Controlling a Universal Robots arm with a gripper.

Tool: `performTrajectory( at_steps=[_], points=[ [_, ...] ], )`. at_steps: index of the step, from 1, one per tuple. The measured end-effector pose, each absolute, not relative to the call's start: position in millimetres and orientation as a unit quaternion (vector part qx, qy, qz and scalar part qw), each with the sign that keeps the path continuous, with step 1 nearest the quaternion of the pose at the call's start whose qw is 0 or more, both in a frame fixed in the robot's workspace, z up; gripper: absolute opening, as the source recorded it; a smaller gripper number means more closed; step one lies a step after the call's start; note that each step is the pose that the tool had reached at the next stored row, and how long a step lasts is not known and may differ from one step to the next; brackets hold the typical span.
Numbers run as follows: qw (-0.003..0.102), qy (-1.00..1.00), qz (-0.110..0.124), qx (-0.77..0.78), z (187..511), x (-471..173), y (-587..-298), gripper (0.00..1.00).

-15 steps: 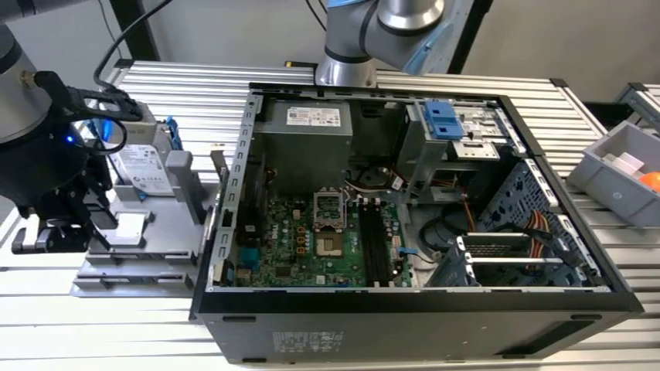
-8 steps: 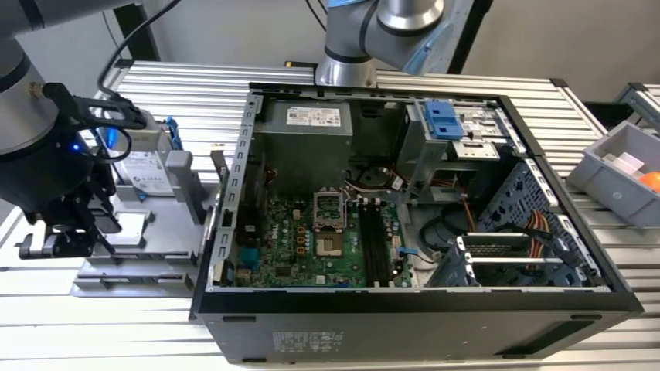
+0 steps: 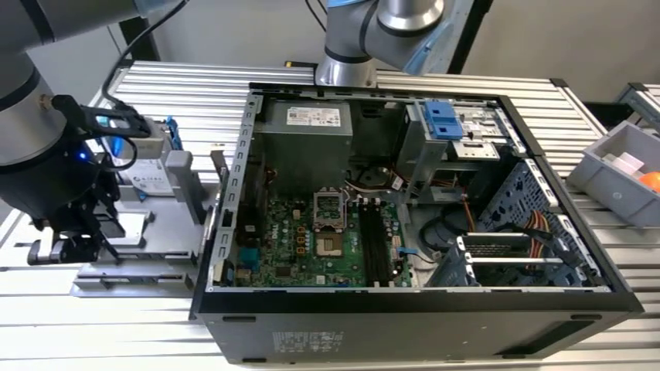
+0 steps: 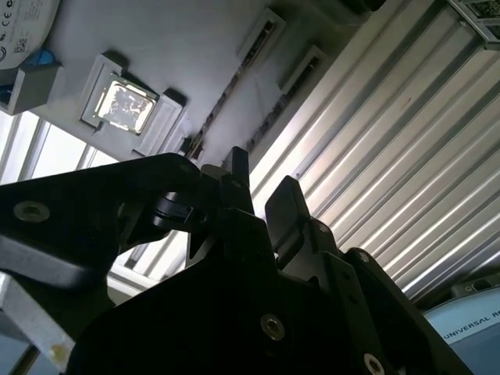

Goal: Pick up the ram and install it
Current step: 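Pick up the ram and move it above insertion slot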

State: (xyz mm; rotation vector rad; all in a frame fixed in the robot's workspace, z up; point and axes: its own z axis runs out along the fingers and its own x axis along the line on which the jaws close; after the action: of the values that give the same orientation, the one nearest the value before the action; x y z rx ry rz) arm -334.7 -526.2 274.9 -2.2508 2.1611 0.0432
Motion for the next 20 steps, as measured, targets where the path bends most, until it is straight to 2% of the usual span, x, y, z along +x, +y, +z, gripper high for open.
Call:
performTrajectory(
  at_steps=[20],
  points=[
    [0.011, 0.704, 0.014, -0.710, 253.8, -333.2, -526.5, 1.00]
  ],
)
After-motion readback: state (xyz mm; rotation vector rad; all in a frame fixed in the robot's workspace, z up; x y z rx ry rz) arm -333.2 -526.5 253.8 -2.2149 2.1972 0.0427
